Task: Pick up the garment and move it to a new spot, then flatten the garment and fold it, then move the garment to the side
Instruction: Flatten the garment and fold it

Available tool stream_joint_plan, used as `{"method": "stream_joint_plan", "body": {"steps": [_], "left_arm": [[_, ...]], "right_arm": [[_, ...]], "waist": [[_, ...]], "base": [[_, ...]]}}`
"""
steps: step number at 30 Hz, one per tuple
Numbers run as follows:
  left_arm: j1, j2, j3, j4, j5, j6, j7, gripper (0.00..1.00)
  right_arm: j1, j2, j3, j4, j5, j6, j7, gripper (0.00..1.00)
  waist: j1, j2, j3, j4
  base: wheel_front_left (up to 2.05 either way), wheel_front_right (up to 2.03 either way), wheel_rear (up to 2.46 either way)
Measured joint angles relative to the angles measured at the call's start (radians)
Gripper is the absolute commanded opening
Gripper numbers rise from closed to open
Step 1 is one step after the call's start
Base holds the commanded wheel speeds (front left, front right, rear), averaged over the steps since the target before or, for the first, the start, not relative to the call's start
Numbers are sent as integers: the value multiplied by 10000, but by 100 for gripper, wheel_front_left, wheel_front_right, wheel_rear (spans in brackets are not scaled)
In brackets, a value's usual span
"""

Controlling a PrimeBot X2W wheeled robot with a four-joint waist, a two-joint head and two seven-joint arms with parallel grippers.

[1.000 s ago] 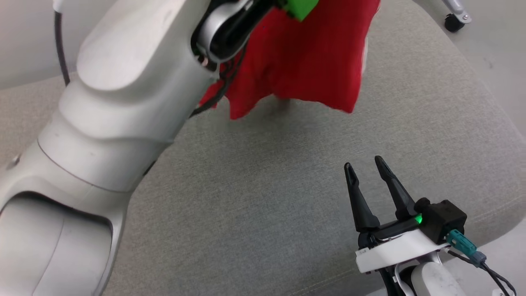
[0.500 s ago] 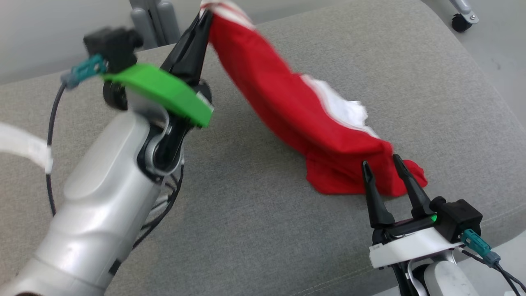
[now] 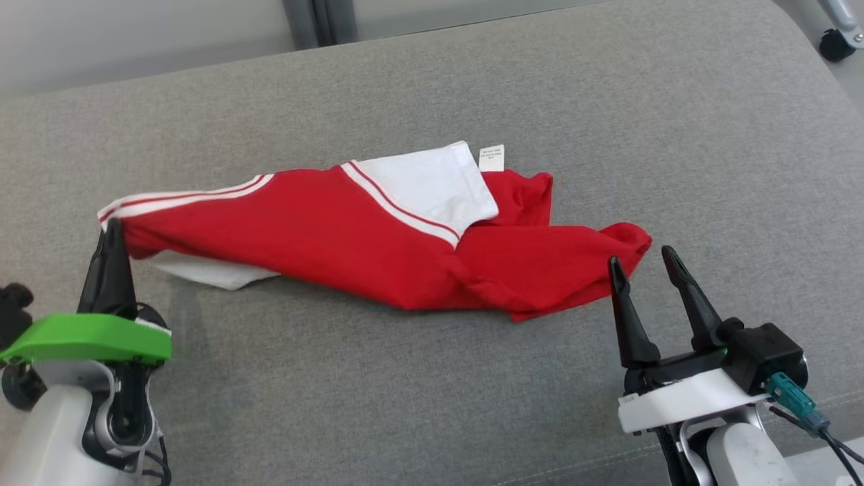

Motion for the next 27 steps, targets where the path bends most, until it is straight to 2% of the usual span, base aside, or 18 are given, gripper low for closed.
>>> {"method": "stream_joint_plan", "body": {"steps": [4, 9, 10, 11, 12, 13, 18, 21, 23, 27], "left_arm": [[616, -433, 813, 245, 1099, -265, 4, 0], [817, -872, 1494, 757, 2466, -245, 4, 0], [878, -961, 1592, 832, 2765, -165, 2, 23], [910, -1037, 1639, 903, 2982, -75, 2, 35], [980, -1108, 1653, 1011, 3183, 25, 4, 77], [1064, -1177, 1687, 1099, 3459, 159, 4, 100], [1433, -1542, 2535, 431, 4468, 368, 0, 100], [1706, -1749, 2851, -113, 5256, 94, -2, 100], [1704, -1825, 2543, -349, 5986, -299, -2, 100], [981, -1772, 1444, -90, 7237, -752, 0, 100]], "right_arm": [[-34, -2, -35, -13, -148, 0, 0, 100], [-20, 2, -44, 33, -328, 0, 0, 100], [-19, 0, -36, 48, -360, 0, 0, 100], [-18, 2, -31, 52, -380, 0, 0, 100], [-16, 4, -21, 54, -387, 0, 0, 100], [-13, 2, -19, 58, -393, 0, 0, 100], [72, 2, 2, 73, -464, 0, 0, 100], [89, 2, 15, 86, -464, 0, 0, 100], [92, 4, 69, 92, -462, 0, 0, 100], [43, 4, 188, 69, -462, 0, 0, 100]], "waist": [[0, 0, 97, 191], [0, 0, 91, 476], [0, 0, 69, 532], [0, 0, 45, 571], [0, 0, 5, 609], [0, 0, -38, 648], [0, 0, -241, 788], [0, 0, -330, 822], [0, 0, -361, 802], [0, 0, -263, 688]], "base": [[0, 0, 0], [0, 0, 0], [0, 0, 0], [0, 0, 0], [0, 0, 0], [0, 0, 0], [0, 0, 0], [0, 0, 0], [0, 0, 0], [0, 0, 0]]}}
